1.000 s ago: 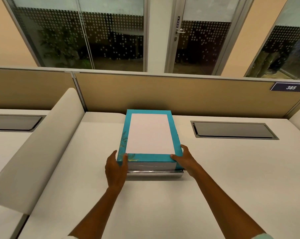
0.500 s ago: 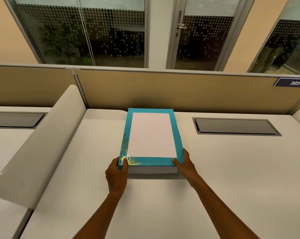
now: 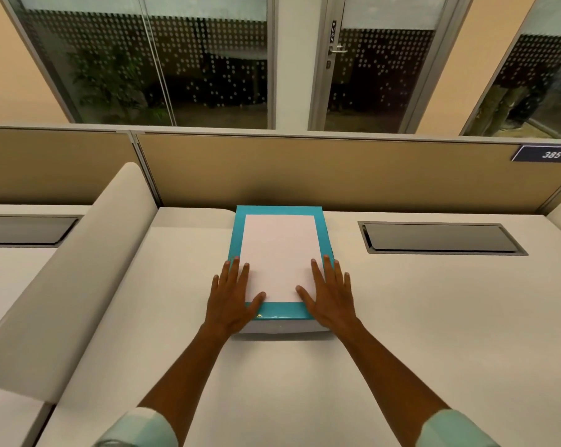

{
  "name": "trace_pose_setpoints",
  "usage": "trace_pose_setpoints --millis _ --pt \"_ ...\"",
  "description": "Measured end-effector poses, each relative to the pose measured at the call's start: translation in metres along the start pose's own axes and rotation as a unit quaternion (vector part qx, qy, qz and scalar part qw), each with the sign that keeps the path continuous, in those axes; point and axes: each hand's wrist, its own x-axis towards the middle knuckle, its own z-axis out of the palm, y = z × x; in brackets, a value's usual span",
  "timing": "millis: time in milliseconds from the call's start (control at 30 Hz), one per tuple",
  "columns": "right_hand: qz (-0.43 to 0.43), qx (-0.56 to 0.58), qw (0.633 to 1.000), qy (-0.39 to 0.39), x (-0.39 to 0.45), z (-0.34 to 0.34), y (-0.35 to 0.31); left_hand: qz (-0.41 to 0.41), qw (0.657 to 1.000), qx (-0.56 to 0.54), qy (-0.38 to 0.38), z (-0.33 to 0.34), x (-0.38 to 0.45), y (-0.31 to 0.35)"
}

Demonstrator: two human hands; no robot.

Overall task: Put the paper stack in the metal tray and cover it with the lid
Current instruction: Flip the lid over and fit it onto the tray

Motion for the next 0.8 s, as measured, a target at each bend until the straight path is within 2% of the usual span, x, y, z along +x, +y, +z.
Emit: trace_pose_setpoints --millis 167,800 --pt "0.001 0.002 1.000 -0.024 0.006 0.017 0.003 0.015 0.998 0.027 -0.049 0.003 0.009 0.000" --pt "0.002 -0.014 1.000 -0.014 0.012 0.036 0.006 0.018 0.999 0.018 -0.028 0.010 0.007 0.001"
